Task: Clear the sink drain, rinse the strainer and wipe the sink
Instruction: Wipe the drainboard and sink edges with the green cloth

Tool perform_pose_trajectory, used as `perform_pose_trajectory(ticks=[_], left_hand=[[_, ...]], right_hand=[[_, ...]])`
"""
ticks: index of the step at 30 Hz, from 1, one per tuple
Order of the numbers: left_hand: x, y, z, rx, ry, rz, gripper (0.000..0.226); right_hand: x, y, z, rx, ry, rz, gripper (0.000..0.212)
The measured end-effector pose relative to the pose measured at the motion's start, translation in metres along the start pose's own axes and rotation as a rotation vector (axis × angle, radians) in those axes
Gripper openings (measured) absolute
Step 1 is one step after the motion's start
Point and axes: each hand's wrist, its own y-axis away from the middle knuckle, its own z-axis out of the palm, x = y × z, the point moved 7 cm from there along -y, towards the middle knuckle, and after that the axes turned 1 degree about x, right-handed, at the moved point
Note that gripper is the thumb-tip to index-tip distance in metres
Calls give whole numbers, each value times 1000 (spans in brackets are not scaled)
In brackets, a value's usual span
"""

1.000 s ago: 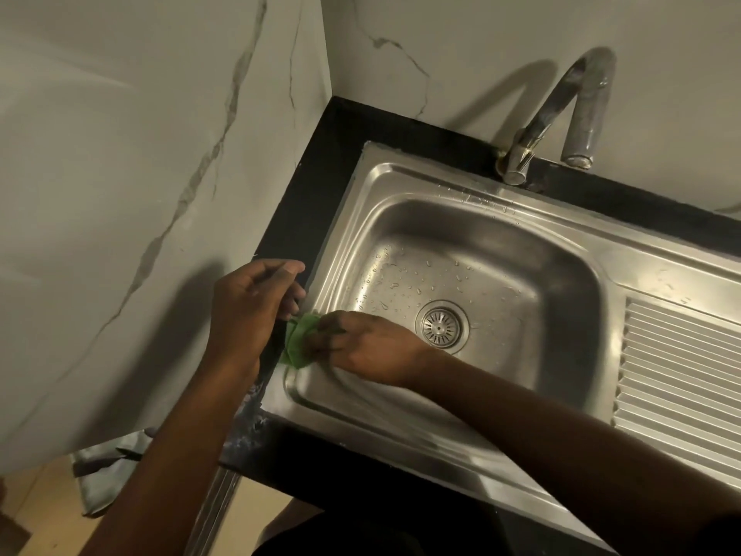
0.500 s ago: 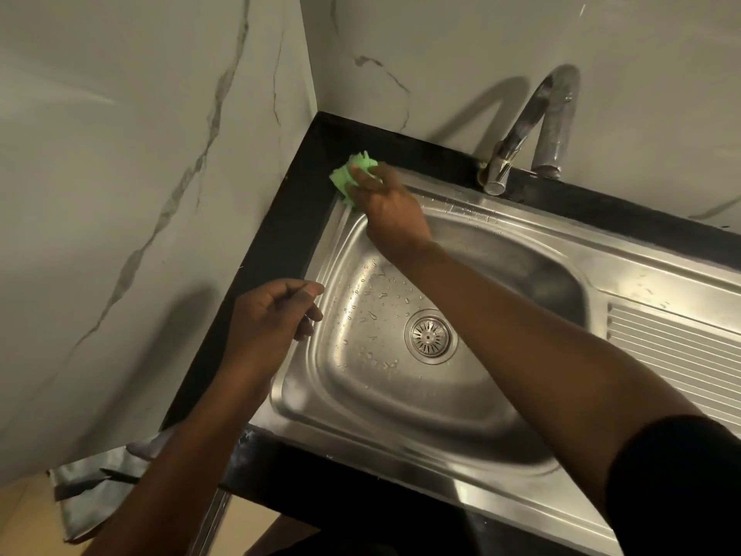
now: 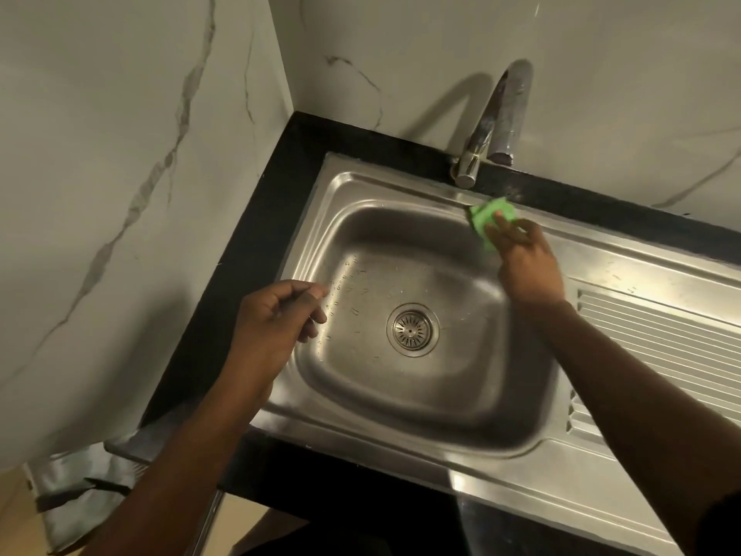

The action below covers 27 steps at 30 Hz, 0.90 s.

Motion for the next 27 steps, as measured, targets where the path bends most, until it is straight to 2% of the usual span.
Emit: perform_pose_trajectory(ticks=[3, 5, 8, 10, 15, 17, 20, 22, 24, 27], left_hand=[[-2, 0, 6, -27, -2, 2, 14], [-3, 1, 11, -52, 5, -2, 9], [-4, 1, 11, -58, 7, -8, 19], [-8, -1, 7, -56, -9, -9, 9], [-15, -5, -5, -42, -15, -4, 15], [-16, -6, -9, -46, -15, 7, 17], [-17, -7, -11, -41, -7, -7, 12], [-15, -8, -14, -18, -12, -11, 31], [-15, -9, -17, 7, -20, -7, 36], [-18, -7, -11, -22, -11, -3, 15]], right_hand=[[62, 35, -10, 96, -88, 255, 71], [79, 45, -14, 185, -196, 452, 63], [69, 39, -9, 261, -397, 712, 64], [43, 30, 0, 289, -430, 763, 61], [-49, -11, 16, 275, -465, 625, 52], [-86, -25, 19, 255, -562, 581, 51], [-174, -49, 19, 200, -628, 213, 46], [-217, -65, 17, 158, -584, 107, 44], [-231, -76, 13, 147, -532, 48, 43], [-203, -75, 13, 47, -358, -117, 51]])
